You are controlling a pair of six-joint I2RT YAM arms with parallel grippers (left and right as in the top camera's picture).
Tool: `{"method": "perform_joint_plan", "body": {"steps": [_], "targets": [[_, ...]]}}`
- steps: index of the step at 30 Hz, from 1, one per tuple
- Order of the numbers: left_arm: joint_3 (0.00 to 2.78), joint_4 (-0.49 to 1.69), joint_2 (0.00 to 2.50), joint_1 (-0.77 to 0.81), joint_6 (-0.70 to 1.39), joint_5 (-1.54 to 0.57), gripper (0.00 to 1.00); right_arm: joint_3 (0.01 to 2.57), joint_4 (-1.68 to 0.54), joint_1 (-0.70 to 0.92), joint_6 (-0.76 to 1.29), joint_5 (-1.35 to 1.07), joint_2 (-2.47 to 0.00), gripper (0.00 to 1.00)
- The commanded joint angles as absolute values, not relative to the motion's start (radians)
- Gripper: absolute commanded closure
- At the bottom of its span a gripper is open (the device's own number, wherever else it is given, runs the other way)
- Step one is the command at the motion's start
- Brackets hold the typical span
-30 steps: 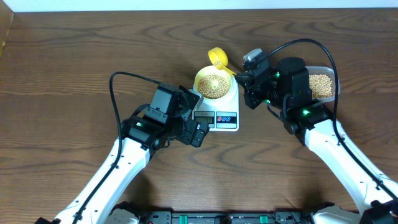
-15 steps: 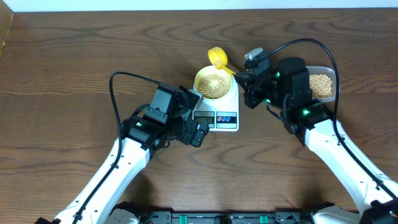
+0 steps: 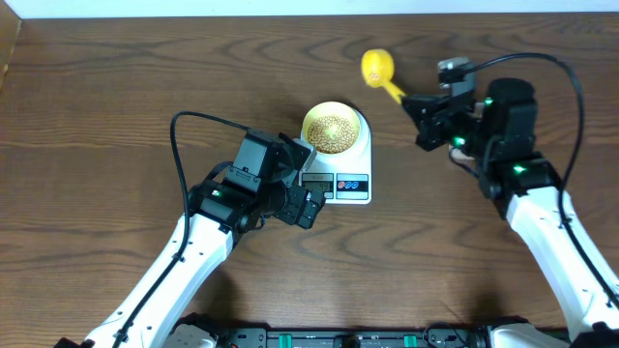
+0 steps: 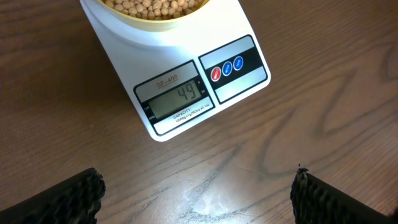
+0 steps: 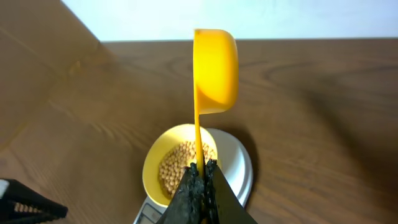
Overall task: Scoop item into bowl and weigh 50g on scale
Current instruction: 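Carry the scoop right over the soybean tub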
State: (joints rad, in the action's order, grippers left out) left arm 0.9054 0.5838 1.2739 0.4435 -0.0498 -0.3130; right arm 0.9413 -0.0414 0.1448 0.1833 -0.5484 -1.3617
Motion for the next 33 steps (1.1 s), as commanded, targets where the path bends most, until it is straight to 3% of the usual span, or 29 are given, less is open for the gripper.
{"method": "perform_joint_plan", "body": {"steps": [1,12,33], "targets": [[0.92,0.587,1.28,0.445,-0.059,-0.321,0.02,0.948,-0.037,0.105,0.213,-0.587,-1.329,0.99],[0.92,0.587,1.28,0.445,-0.059,-0.321,0.02,0.948,-0.027,-0.058,0.219,-0.607,-1.313,0.99],[0.92,0.587,1.28,0.445,-0.059,-0.321,0.02,0.948,0.065,-0.32,0.525,-0.538,-1.313,0.99]]}}
